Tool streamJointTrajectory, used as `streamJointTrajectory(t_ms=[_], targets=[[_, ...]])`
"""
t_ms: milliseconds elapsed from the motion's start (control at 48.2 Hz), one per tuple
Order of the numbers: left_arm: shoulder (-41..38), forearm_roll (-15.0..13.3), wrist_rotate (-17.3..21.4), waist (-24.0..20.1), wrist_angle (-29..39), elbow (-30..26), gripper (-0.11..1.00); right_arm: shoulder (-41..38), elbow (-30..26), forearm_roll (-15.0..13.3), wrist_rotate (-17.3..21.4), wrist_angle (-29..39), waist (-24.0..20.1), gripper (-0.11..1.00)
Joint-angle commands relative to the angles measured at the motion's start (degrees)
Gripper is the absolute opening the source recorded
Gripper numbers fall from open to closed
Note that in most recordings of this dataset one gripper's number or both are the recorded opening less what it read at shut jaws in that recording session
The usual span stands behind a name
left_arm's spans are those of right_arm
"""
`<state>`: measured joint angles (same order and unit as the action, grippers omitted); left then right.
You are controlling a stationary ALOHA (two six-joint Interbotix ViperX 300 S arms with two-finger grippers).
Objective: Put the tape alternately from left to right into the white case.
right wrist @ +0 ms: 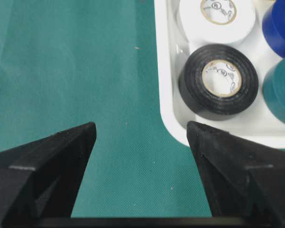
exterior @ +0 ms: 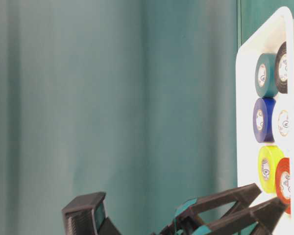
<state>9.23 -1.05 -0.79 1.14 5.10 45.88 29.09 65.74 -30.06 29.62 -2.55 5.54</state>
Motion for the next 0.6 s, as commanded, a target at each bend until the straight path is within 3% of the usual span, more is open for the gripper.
streamJointTrajectory(t_ms=[0, 581], targets=[[2.20, -0.09, 0.09, 0.09, -1.05, 0.09, 0.92, 1.58, -0.09, 0.00, 0.09, -0.44, -0.18, 0.92], [9.49, -0.09, 2.20, 0.09, -7.65, 6.86, 0.92, 14.24, 7.03, 0.00, 0.09, -0.44, -0.18, 0.92]])
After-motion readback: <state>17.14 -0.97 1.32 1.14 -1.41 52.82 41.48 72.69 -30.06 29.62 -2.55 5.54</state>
